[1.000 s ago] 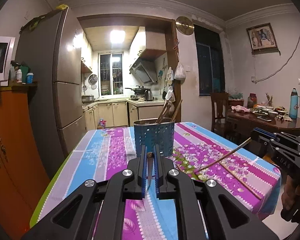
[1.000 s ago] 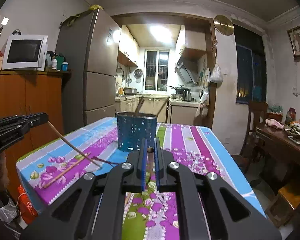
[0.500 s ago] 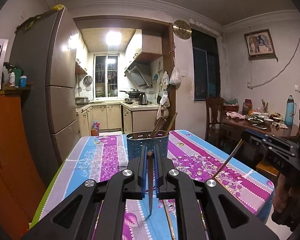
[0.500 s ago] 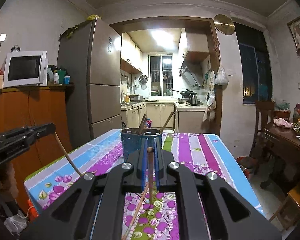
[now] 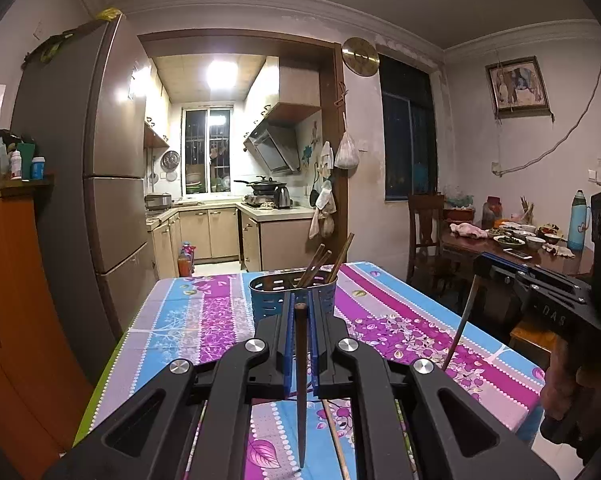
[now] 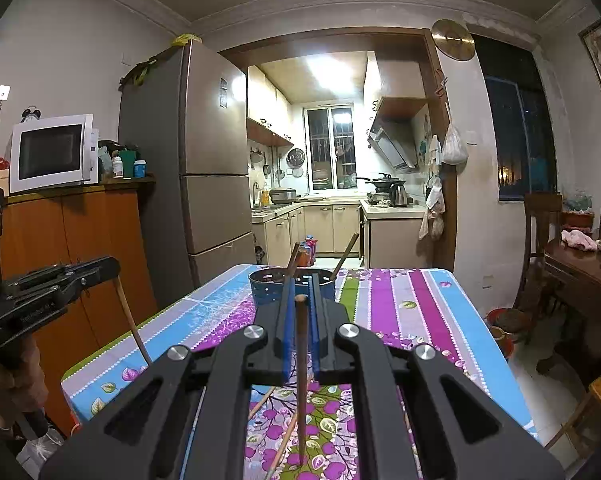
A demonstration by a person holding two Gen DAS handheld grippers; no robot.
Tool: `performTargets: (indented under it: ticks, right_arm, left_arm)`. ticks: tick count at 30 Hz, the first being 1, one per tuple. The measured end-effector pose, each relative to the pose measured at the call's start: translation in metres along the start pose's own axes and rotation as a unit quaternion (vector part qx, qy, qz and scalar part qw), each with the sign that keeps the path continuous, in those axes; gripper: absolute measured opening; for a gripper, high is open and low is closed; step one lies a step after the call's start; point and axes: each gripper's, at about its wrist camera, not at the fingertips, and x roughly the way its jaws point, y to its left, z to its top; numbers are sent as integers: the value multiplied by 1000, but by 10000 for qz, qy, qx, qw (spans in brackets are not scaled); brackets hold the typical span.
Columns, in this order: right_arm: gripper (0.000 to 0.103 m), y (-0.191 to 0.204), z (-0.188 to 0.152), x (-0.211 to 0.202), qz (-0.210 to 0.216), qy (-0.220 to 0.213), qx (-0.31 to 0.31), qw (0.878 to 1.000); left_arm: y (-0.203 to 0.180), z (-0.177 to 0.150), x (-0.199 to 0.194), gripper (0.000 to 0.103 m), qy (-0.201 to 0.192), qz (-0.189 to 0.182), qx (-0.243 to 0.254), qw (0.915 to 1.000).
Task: Organize utensils
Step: 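Lift both held chopsticks upright and carry them above the blue holder, then lower the chopsticks into the holder and open both grippers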
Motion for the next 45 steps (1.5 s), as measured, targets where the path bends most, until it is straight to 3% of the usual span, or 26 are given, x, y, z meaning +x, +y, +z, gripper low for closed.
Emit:
performTargets:
  ticks: [29,37,45]
  right_arm:
    - [5,11,16,14,-17,-70,-488,9988]
    - [5,2,55,44,93,-254,-465,9986]
    - [5,-12,99,86,26,-627,-347,9974]
  left_arm:
    - [1,3,16,8,62,8,101,9999]
    - [16,45,42,8,-295,8,124,9995]
    - [36,113,92,8,-798,-46,-166,9967]
